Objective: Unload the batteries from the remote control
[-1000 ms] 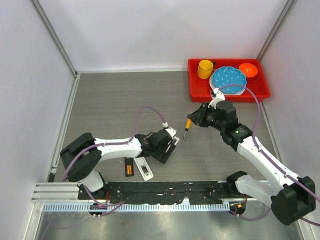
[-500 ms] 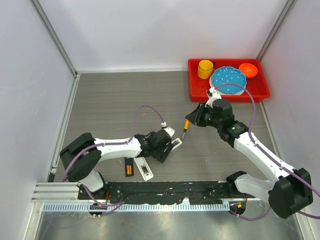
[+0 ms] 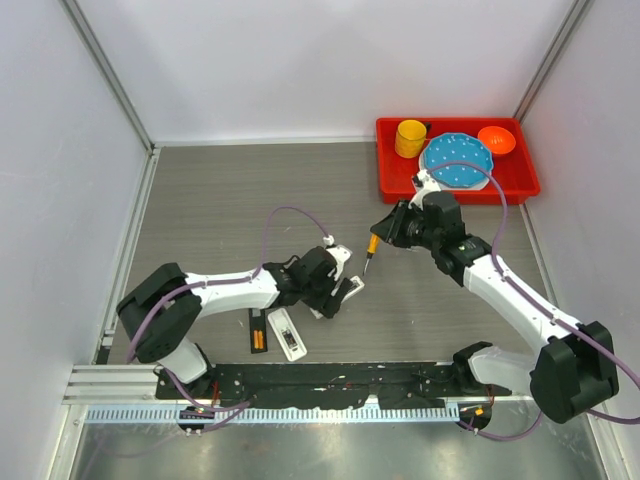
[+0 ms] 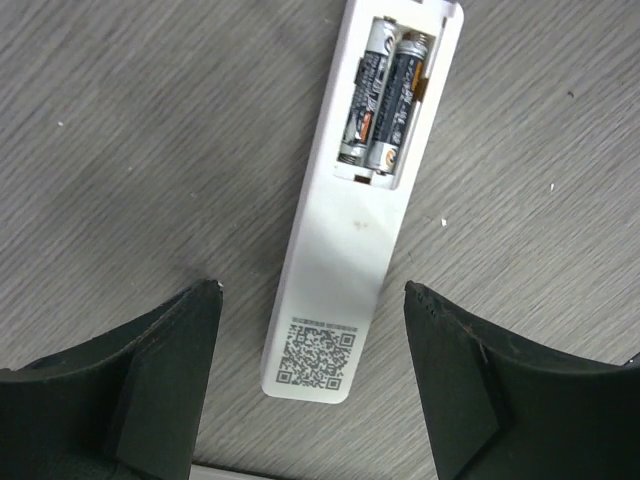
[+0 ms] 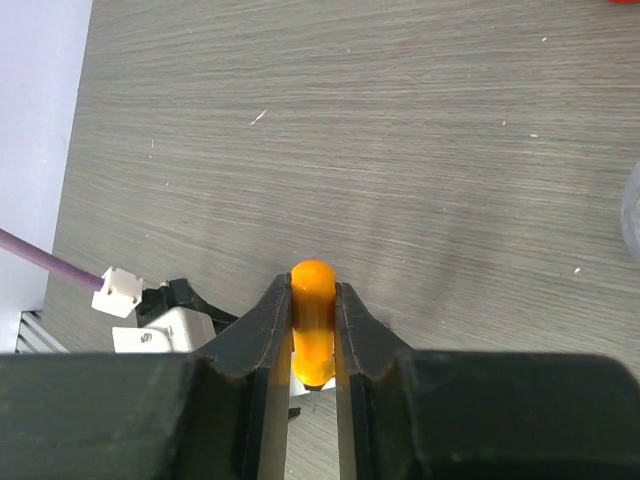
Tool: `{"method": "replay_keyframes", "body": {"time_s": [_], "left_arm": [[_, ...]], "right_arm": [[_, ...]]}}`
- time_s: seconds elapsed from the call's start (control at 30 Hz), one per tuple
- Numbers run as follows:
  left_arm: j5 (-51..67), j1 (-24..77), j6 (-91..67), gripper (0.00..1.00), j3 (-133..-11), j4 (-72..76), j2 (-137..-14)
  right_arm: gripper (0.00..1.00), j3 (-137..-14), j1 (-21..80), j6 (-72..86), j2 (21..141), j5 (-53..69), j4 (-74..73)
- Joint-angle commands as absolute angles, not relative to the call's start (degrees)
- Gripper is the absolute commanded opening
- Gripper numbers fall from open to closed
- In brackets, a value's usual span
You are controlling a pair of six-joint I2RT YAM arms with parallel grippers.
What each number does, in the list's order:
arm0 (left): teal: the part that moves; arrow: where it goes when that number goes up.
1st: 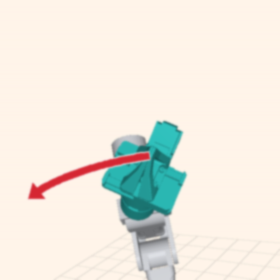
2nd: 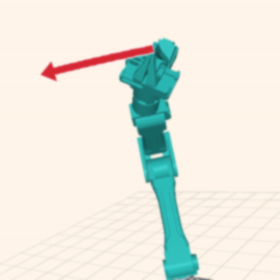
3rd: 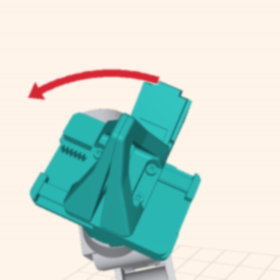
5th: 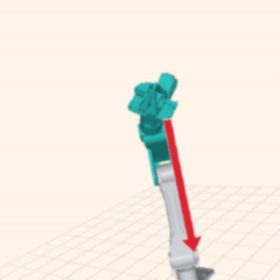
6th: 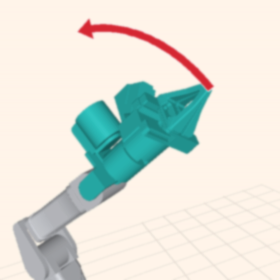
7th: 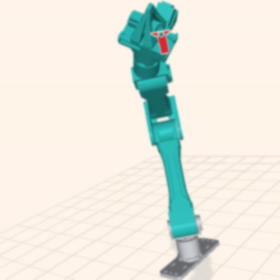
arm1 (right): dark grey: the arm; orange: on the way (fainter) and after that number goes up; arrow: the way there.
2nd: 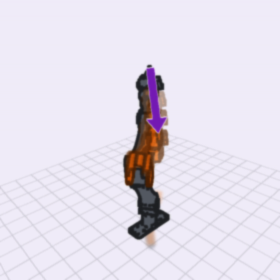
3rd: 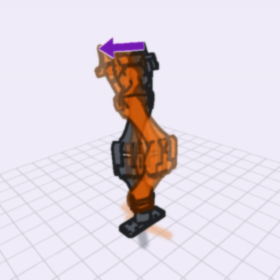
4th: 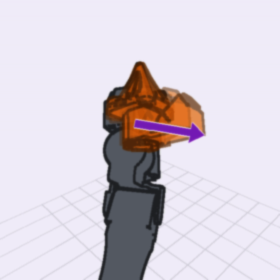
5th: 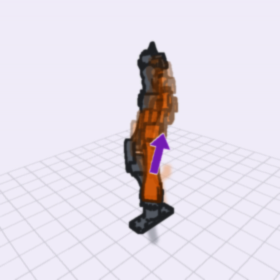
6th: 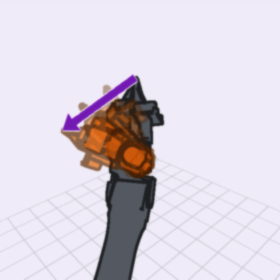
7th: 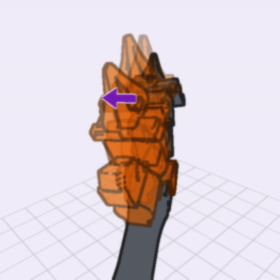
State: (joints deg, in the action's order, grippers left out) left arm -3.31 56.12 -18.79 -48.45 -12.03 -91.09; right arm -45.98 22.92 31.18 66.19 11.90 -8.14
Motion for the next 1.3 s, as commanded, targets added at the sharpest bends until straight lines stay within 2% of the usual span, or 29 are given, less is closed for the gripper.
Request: {"method": "replay_keyframes", "body": {"time_s": [0.0,0.33,0.8,1.17,1.27], "left_arm": [[2.5,53.7,-17.7,0.76,-46.4,-5.9,-88.3],[5.2,52.9,-19.2,0.72,-39.2,-2.8,-83.4],[8.7,52.8,-20.4,0.68,-35.1,-1.6,-83.8],[-1.3,56.0,-20.8,0.68,-36.6,-5.8,-84.3],[-4.0,57.0,-21.1,0.64,-37.7,-7.5,-85.6]], "right_arm": [[0.01,-46.1,21.9,31.3,66.1,13.2,-1.8],[0.01,-37.7,21.4,36.6,67.0,17.1,15.3],[0.01,-33.0,21.4,34.6,67.4,15.3,20.6],[0.01,-31.9,21.4,33.8,66.2,13.7,19.8],[0.01,-32.1,21.4,33.0,65.6,13.3,18.4]]}}
